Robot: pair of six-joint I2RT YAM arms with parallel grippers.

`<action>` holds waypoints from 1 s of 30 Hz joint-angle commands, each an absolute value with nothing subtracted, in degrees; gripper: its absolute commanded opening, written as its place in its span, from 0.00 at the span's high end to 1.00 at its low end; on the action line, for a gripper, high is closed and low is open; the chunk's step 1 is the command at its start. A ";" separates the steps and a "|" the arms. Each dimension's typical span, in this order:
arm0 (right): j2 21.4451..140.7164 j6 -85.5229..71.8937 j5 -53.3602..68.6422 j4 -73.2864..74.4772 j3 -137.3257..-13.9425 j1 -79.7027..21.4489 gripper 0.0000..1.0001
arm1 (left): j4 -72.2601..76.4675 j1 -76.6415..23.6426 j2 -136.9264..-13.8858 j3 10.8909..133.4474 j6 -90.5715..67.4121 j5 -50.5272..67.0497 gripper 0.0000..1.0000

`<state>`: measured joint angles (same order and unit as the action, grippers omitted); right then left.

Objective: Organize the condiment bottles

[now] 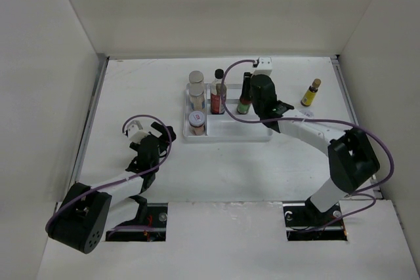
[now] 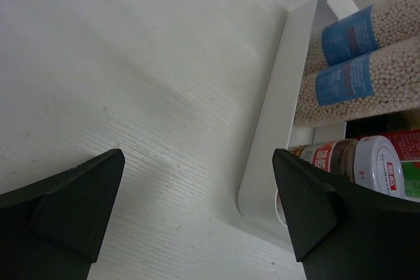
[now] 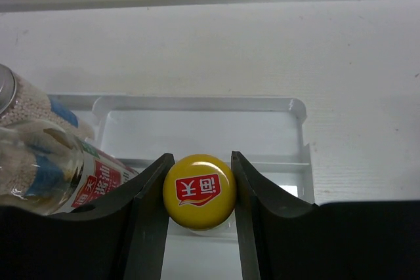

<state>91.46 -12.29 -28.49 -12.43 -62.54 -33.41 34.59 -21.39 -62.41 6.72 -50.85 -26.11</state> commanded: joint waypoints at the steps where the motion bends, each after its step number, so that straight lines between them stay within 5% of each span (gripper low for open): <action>1: 90.52 -13.36 -28.92 -23.64 -68.47 -34.93 0.74 | 37.97 -21.14 -61.26 6.68 -51.42 -25.49 0.00; 9: 95.09 -15.29 -28.83 -22.94 -66.36 -36.43 0.66 | 37.97 -21.14 -61.78 6.68 -51.42 -25.66 0.00; 13: 93.79 -15.47 -29.18 -22.94 -65.66 -36.52 0.41 | 37.97 -21.05 -61.44 6.68 -51.42 -25.40 0.00; 18: 87.12 -15.21 -28.57 -22.41 -63.55 -35.47 0.25 | 37.97 -20.87 -61.61 6.77 -51.50 -25.14 0.00; 30: 78.65 -17.31 -30.15 -14.78 -55.54 -8.59 0.06 | 38.14 -21.14 -62.49 7.03 -51.59 -24.79 0.00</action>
<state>76.97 -16.78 -28.47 -17.85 -54.92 -12.45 34.76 -21.39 -62.46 6.72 -50.96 -25.19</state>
